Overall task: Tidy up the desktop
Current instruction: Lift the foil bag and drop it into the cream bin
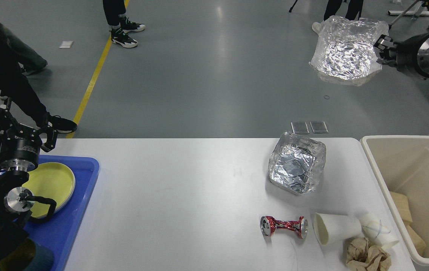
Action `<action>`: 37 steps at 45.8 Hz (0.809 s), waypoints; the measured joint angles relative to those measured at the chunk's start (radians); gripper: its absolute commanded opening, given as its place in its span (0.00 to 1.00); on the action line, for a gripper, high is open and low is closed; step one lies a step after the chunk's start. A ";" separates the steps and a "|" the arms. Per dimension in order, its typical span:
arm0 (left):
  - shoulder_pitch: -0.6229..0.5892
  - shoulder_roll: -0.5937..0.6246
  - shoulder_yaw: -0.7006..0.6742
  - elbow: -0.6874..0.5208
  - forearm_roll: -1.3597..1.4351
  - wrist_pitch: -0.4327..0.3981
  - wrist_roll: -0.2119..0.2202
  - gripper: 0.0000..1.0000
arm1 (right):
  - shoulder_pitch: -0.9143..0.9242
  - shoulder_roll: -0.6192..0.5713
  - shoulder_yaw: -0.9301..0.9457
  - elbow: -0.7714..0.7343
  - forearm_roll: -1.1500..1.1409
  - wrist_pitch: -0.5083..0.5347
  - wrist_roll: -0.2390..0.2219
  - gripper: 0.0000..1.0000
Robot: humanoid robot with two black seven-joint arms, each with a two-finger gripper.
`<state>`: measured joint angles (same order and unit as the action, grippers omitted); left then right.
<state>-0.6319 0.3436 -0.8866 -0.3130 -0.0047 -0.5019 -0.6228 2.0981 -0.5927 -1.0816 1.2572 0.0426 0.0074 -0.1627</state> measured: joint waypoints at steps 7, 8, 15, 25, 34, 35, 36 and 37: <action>0.000 0.000 0.000 0.000 0.000 0.000 0.000 0.96 | -0.081 -0.030 -0.001 -0.045 0.003 -0.007 -0.003 0.00; 0.000 0.000 0.000 0.000 0.000 0.000 0.000 0.96 | -0.104 -0.039 -0.001 -0.059 0.004 -0.010 -0.004 0.00; 0.000 0.000 0.000 0.000 0.000 0.000 0.000 0.96 | -0.300 -0.087 0.002 -0.155 0.009 -0.058 -0.005 0.00; 0.000 0.000 0.000 0.000 0.000 0.000 0.000 0.96 | -0.644 -0.097 0.042 -0.314 0.014 -0.179 -0.005 0.00; 0.000 0.000 -0.001 0.000 0.000 0.000 0.000 0.96 | -0.949 -0.080 0.129 -0.534 0.014 -0.218 -0.006 0.91; 0.000 0.000 -0.001 0.000 0.000 0.000 0.000 0.96 | -0.970 -0.076 0.140 -0.550 0.014 -0.219 -0.007 0.93; 0.000 0.000 -0.001 0.000 0.000 0.000 0.000 0.96 | -0.992 -0.072 0.153 -0.568 0.014 -0.221 -0.007 0.94; 0.000 0.000 -0.001 0.000 0.000 0.000 0.000 0.96 | -1.007 -0.069 0.164 -0.580 0.014 -0.223 -0.007 0.95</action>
<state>-0.6319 0.3436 -0.8872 -0.3129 -0.0046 -0.5019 -0.6228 1.0908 -0.6614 -0.9179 0.6776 0.0568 -0.2152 -0.1698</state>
